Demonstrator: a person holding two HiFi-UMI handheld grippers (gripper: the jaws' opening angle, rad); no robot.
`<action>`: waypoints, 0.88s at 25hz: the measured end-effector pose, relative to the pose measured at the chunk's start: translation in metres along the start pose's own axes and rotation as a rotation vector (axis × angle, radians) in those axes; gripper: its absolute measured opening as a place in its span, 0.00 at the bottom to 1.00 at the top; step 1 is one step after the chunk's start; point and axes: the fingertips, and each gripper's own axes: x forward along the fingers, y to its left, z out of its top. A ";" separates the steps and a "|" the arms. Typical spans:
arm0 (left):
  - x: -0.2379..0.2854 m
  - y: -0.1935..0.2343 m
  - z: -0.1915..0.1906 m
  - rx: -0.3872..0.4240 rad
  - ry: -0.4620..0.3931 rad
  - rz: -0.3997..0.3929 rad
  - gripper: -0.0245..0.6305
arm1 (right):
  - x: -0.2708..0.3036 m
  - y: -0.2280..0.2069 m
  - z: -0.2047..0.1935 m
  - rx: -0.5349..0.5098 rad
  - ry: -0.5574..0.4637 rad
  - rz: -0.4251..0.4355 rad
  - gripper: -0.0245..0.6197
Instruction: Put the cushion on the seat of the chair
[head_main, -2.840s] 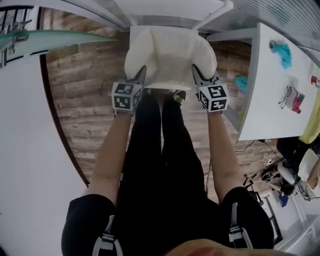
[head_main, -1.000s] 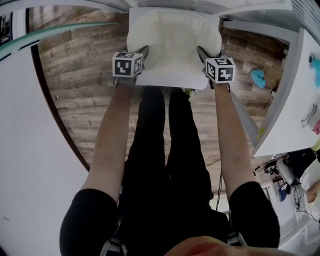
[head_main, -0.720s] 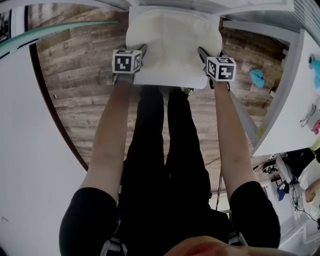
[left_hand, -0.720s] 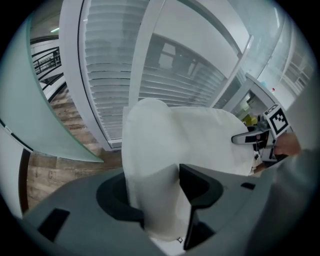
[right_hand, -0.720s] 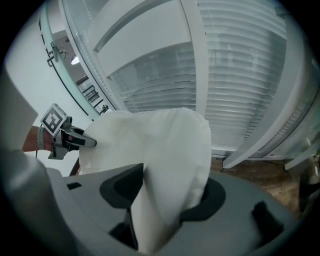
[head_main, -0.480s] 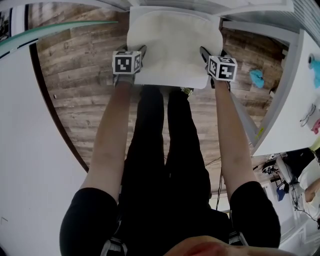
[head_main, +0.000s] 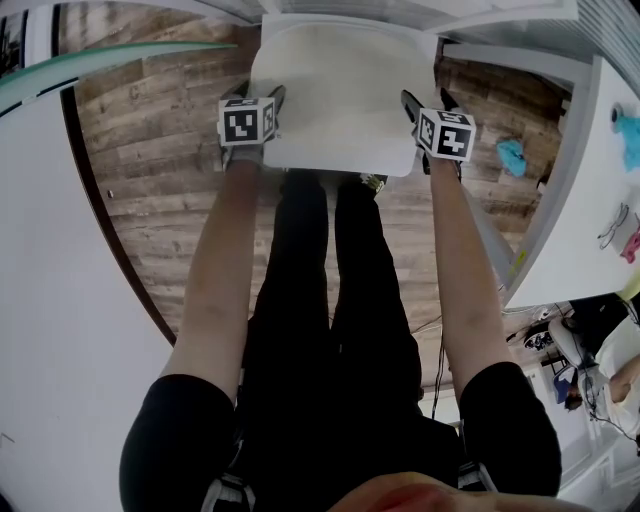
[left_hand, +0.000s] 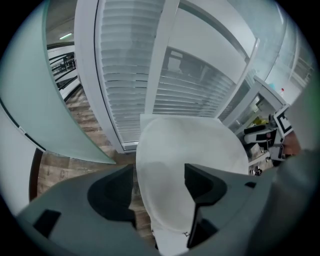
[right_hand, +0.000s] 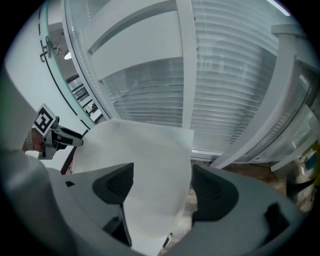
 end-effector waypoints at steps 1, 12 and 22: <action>-0.002 0.001 0.003 0.004 -0.004 0.004 0.52 | -0.002 0.001 0.002 0.001 -0.004 0.003 0.58; -0.048 -0.043 0.037 0.037 -0.043 -0.062 0.52 | -0.046 0.055 0.030 0.039 -0.044 0.113 0.58; -0.152 -0.109 0.071 0.095 -0.126 -0.131 0.13 | -0.149 0.095 0.083 -0.017 -0.184 0.125 0.08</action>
